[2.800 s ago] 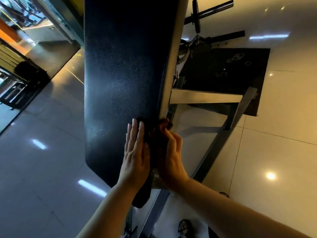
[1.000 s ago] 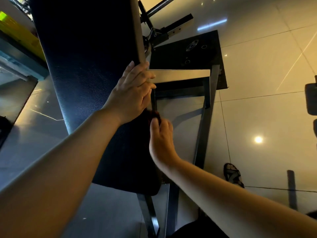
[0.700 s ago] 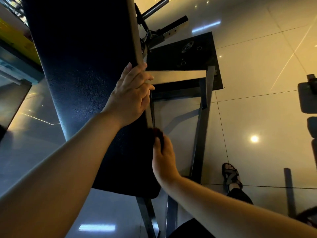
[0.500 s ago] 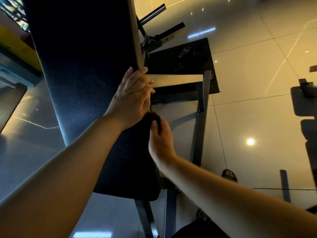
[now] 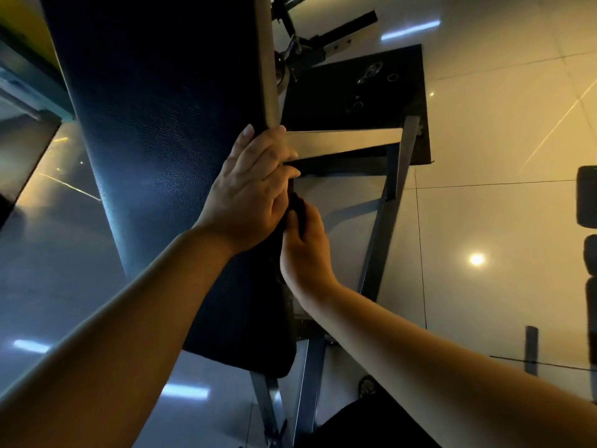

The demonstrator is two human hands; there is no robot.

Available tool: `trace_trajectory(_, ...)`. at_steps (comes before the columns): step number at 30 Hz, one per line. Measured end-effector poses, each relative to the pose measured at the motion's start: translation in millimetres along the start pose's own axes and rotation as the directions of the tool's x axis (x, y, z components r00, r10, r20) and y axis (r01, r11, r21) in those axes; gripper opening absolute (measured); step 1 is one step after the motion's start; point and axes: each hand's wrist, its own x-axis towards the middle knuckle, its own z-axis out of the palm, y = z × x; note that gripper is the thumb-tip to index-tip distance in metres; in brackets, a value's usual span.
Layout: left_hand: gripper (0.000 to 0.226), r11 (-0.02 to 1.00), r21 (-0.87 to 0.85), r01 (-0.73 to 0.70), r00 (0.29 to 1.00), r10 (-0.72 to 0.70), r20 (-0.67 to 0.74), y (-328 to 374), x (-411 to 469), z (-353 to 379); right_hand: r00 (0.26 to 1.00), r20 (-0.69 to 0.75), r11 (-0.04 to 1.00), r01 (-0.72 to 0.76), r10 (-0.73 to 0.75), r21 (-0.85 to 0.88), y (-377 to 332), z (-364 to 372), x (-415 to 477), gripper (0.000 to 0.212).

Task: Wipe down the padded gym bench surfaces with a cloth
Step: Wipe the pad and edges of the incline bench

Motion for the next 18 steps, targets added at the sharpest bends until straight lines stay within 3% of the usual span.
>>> trace_trajectory(2,0.02,1.0,0.007,0.005,1.0,-0.005,0.01,1,-1,0,1.0,0.01,1.0,0.029,-0.029,0.004,10,-2,-5,0.033)
trace_trajectory(5,0.02,1.0,0.002,0.0,1.0,0.0,0.018,2,-3,1,0.999,-0.002,0.997,-0.046,0.046,-0.066,51,-11,-42,0.021)
trace_trajectory(8,0.021,1.0,-0.003,-0.008,1.0,0.008,0.017,2,-3,1,0.997,-0.004,0.995,-0.075,0.075,-0.068,60,-11,-54,0.024)
trace_trajectory(14,0.024,0.999,-0.014,-0.039,0.998,0.04,0.057,0,-8,-1,0.997,-0.072,0.998,0.035,-0.039,-0.06,24,3,-7,0.032)
trace_trajectory(18,0.029,0.998,-0.004,-0.069,0.993,0.069,0.092,0,-14,-1,0.995,-0.097,0.996,-0.044,0.036,-0.083,61,-1,-42,0.027)
